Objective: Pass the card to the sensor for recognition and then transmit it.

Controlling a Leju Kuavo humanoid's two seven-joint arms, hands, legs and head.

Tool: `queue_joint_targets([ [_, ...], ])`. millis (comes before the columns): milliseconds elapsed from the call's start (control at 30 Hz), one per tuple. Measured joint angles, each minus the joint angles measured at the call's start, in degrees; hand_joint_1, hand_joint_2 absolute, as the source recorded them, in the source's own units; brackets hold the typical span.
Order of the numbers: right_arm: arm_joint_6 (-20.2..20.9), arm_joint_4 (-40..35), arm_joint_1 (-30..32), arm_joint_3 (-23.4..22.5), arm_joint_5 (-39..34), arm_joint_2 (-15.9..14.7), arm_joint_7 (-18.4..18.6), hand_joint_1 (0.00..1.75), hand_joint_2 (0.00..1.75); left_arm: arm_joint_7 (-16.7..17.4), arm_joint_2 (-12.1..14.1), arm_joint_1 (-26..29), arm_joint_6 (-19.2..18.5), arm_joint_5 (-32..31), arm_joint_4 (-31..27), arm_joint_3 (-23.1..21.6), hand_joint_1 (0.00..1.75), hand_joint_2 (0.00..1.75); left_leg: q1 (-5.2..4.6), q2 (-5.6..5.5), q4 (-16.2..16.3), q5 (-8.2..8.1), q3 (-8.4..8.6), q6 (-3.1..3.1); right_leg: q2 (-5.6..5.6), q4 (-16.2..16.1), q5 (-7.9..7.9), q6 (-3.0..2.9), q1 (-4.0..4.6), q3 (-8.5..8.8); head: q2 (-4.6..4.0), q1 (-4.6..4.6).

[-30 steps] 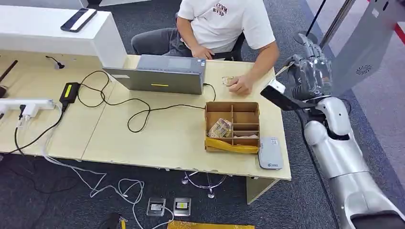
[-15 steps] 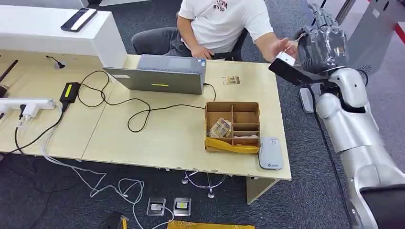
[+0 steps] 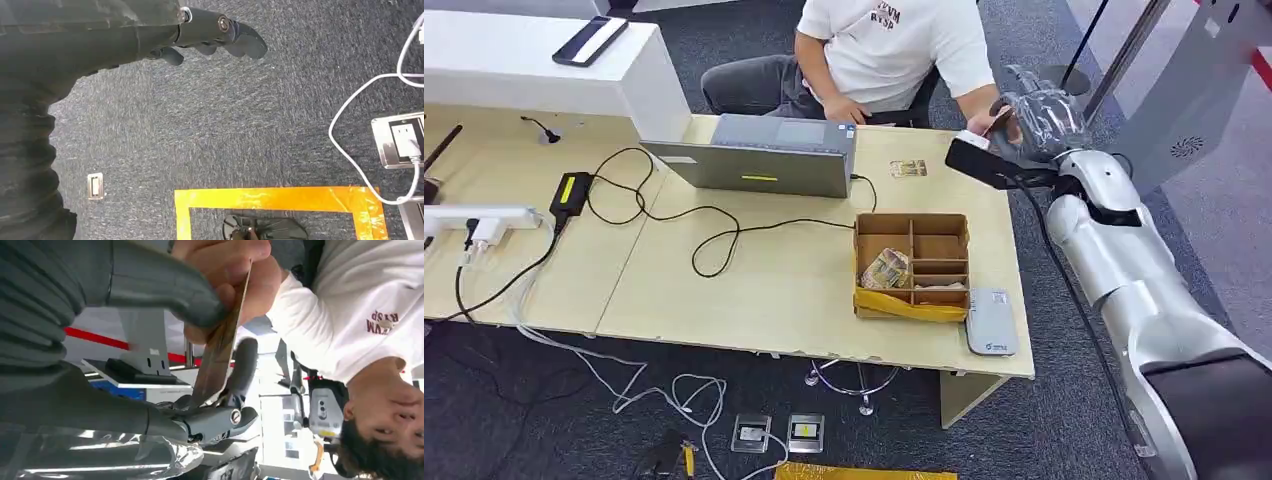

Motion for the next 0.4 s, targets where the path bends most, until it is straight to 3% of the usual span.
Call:
queue_joint_targets([
  [400, -3.58, 3.32, 0.00, 0.68, 0.00, 1.09, 0.42, 0.00, 1.75, 0.00, 0.18, 0.21, 0.24, 0.42, 0.00, -0.31, 0.00, 1.75, 0.01, 0.00, 0.00, 0.00, 0.00, 0.00, 0.01, 0.00, 0.00, 0.00, 0.01, -0.02, -0.02, -0.02],
])
